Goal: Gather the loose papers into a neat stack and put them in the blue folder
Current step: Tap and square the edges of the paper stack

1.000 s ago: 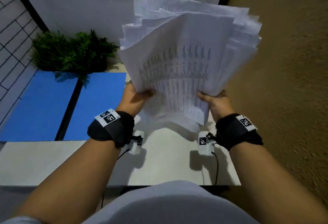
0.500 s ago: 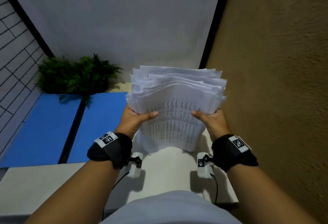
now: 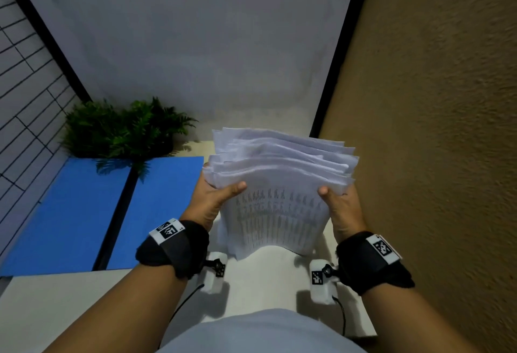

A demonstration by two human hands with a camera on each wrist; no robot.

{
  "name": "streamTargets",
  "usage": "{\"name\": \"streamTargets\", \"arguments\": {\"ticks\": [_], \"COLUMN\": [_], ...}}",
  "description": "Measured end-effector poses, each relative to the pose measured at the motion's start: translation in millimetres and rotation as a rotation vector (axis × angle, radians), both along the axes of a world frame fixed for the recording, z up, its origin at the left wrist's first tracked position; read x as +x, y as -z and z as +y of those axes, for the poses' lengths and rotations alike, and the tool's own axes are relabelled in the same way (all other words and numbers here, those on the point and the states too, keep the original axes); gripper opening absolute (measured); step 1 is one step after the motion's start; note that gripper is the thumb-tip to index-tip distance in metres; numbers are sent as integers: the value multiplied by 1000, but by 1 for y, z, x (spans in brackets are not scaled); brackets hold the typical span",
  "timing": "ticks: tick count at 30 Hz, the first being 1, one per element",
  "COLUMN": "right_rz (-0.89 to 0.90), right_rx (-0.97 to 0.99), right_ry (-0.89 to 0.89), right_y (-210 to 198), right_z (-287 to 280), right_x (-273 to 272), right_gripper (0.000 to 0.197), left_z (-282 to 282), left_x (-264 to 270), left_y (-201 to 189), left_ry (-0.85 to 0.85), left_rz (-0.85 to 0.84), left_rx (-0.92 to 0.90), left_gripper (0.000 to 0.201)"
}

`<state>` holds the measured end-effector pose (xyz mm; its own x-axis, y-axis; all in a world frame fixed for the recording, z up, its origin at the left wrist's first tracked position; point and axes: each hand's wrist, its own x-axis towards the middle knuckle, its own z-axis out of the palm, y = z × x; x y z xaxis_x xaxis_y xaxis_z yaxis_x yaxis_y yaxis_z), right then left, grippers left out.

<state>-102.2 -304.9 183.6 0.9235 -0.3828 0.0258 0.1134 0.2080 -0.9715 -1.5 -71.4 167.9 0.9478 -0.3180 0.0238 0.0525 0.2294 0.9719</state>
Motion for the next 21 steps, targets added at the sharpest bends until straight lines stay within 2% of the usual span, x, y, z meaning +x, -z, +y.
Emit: {"name": "streamTargets", "arguments": {"ticks": [2, 8, 12, 15, 17, 19, 21], "right_rz": [14, -37, -89, -176, -213, -242, -284], "right_rx": [8, -30, -62, -195, -390, -598, -742], "right_ry": [61, 90, 186, 184, 274, 397, 432], "right_y": [2, -10, -20, -25, -28, -30, -29], "right_z": [-1, 15, 13, 17, 21, 21, 20], "right_x": [-3, 0, -1, -1, -3, -3, -2], "right_gripper": [105, 107, 101, 77, 57, 46, 34], "left_z": [3, -10, -12, -17, -18, -17, -18], "left_x": [2, -3, -4, -7, -7, -6, -7], "left_y": [1, -9, -20, -24, -26, -28, -31], "left_ry": [-30, -11, -65, -88, -126, -161, -185], "left_rz": [6, 16, -3, -11, -28, -40, -41], "left_rx": [5, -11, -44, -57, -58, -50, -38], "left_gripper": [110, 113, 101, 100, 101, 101, 99]}}
